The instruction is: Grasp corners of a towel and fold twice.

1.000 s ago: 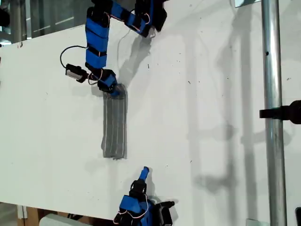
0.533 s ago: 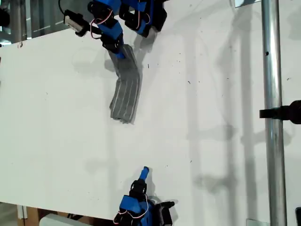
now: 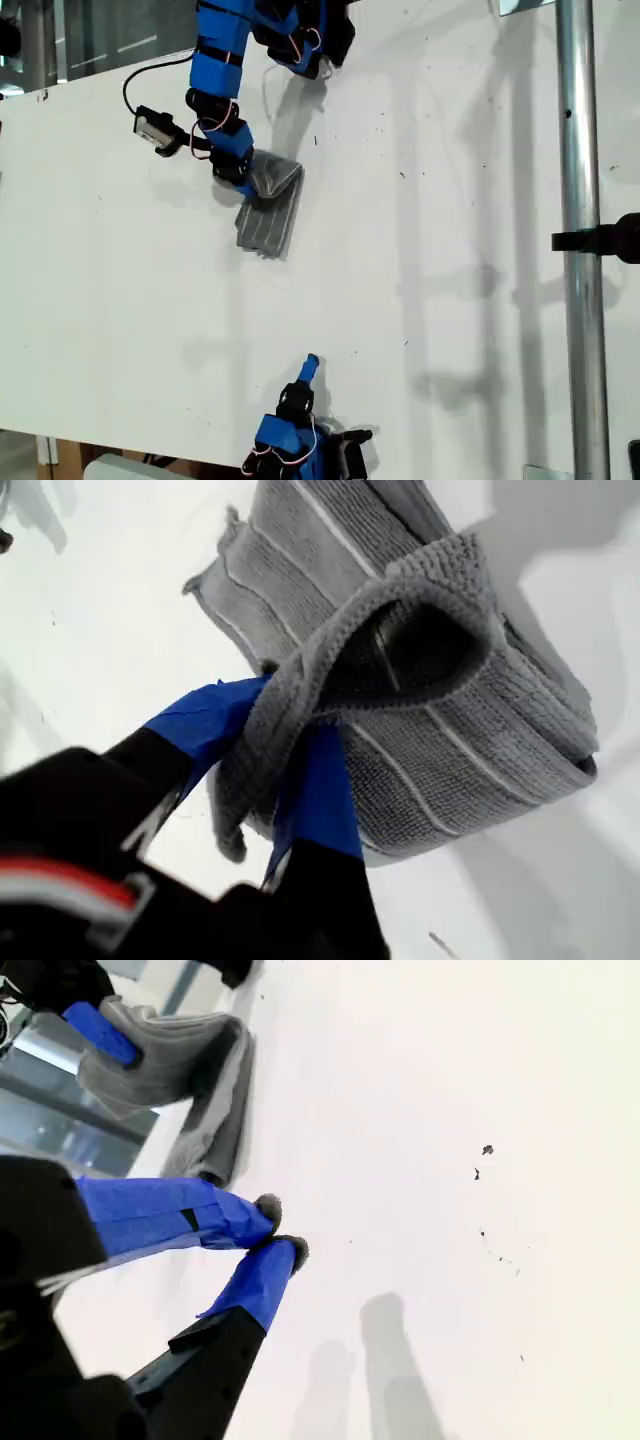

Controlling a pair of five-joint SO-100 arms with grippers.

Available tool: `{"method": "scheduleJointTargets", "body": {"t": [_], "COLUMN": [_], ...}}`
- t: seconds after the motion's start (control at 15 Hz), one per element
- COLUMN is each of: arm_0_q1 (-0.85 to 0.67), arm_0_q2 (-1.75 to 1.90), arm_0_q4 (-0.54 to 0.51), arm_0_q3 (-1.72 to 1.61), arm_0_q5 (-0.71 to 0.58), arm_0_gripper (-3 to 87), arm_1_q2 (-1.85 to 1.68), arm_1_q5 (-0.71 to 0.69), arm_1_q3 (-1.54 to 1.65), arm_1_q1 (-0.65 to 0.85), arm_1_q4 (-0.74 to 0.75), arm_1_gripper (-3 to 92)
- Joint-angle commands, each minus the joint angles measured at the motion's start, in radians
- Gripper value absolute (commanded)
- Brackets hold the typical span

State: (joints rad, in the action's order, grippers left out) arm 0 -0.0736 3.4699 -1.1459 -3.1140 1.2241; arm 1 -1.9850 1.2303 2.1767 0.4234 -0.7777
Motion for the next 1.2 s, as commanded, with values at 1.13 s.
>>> {"method": "scheduleJointTargets", "body": {"t": [1.13], "arm_0_q1": [-0.008], "arm_0_q2": [0.008], "arm_0_q4": [-0.138], "arm_0_q3": [-0.006], "arm_0_q5": [0.218], "arm_0_gripper": [11.5], "arm_1_q2": [-0.37], "arm_1_q5": [-0.106], "arm_1_q3": [0.193], "arm_1_q1": [-0.063], "arm_1_q4": [-0.028], "arm_1_gripper": [3.5]}}
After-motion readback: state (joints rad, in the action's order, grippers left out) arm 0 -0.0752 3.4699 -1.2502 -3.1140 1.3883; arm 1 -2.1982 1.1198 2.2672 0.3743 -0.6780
